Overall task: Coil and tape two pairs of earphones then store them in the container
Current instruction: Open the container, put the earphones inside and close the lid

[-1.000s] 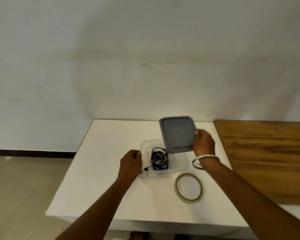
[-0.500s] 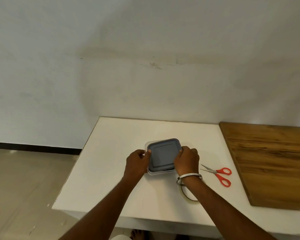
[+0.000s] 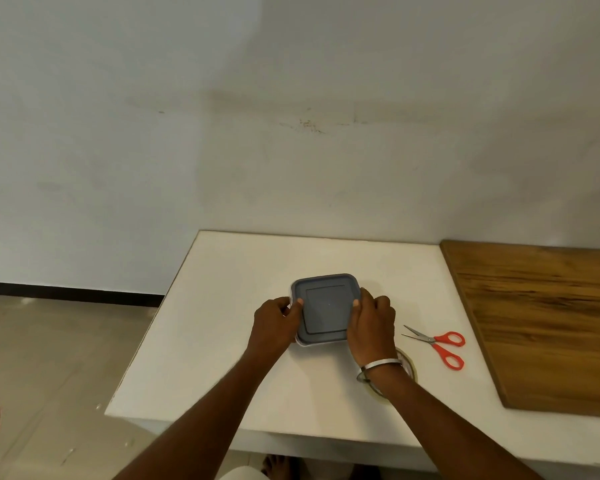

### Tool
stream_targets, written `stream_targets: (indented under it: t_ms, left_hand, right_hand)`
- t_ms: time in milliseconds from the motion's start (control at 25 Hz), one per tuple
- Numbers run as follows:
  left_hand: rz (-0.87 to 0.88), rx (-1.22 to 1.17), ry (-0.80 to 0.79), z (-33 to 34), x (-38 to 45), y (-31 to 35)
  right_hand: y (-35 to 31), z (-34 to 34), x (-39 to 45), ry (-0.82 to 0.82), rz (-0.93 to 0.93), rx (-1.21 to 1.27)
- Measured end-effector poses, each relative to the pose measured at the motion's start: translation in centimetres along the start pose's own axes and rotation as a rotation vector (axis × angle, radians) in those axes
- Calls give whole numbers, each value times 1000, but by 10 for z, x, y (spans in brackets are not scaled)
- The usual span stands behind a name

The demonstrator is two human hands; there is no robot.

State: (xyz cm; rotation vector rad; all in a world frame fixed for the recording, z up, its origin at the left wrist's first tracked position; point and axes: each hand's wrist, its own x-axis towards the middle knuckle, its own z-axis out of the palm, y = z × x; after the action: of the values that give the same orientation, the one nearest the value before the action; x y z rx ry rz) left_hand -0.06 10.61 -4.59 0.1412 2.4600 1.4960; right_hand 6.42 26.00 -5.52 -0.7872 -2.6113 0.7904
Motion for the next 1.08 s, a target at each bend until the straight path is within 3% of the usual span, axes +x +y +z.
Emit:
stream_targets:
  t_ms: [160, 480, 640, 840, 1080]
  left_hand:
    - [0, 44, -15, 0, -2, 2]
    - [36, 71, 4, 4, -1, 3]
    - [-12, 91, 16, 4, 2, 3]
    - [-119, -85, -15, -2, 3, 2]
    - [-170, -252, -95, -8, 1, 3]
  right_hand:
    - [3, -1, -3, 53, -122, -20]
    - [-2, -2, -3, 59, 47, 158]
    - [1, -6, 3, -34, 134, 183]
    - [8, -18, 20, -251, 329, 420]
    - [14, -22, 35, -405, 298, 254]
